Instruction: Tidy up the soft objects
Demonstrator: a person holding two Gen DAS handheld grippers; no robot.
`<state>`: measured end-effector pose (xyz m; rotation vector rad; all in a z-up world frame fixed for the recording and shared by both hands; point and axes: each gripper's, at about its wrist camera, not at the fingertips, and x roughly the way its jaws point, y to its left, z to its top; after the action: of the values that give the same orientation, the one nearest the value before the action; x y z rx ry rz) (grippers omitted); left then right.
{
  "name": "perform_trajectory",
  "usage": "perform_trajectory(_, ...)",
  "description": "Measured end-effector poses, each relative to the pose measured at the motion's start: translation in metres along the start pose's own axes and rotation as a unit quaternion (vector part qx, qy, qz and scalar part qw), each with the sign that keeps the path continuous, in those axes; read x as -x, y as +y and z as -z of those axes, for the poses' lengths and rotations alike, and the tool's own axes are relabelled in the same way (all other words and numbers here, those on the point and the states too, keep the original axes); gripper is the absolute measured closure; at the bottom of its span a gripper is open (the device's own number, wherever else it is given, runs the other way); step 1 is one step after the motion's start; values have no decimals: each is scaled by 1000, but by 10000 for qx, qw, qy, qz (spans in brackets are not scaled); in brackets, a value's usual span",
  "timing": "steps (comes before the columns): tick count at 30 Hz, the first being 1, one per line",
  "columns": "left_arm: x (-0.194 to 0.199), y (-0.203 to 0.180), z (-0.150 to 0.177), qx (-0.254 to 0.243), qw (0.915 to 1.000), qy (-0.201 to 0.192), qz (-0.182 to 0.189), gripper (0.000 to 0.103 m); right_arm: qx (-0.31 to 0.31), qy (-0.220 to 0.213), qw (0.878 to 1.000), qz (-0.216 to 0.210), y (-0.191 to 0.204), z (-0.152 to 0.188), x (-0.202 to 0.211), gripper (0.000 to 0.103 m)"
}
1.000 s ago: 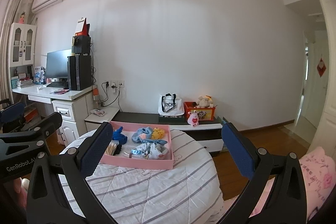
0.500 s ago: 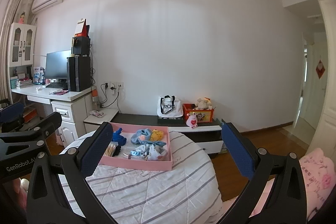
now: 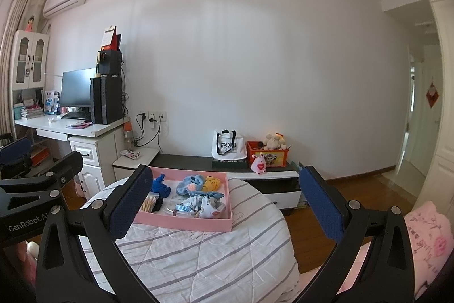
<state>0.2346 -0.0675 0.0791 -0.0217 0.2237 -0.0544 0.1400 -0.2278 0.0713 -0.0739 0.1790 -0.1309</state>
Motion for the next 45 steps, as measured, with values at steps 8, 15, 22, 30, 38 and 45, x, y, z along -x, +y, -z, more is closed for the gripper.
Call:
perform_trajectory(8, 2, -1, -1, 11, 10000, 14, -10, 0, -2, -6, 10000, -15, -2, -1, 0, 0)
perform_trajectory(15, 4, -2, 0, 10, 10000, -2, -12, 0, 3, -32, 10000, -4, -6, -4, -1, 0)
perform_trajectory(22, 5, -2, -1, 7, 10000, -18, -40, 0, 5, -48, 10000, -7, -4, -4, 1, 0)
perform_trajectory(30, 6, -2, 0, 2, 10000, -22, -47, 0, 7, -47, 10000, -9, -4, -4, 1, 0)
perform_trajectory(38, 7, -2, 0, 4, 10000, -20, -51, 0, 8, -54, 10000, -3, -4, -5, 1, 0)
perform_trajectory(45, 7, -2, -1, 4, 10000, -32, -61, 0, 7, -64, 10000, -2, -3, -5, 1, 0)
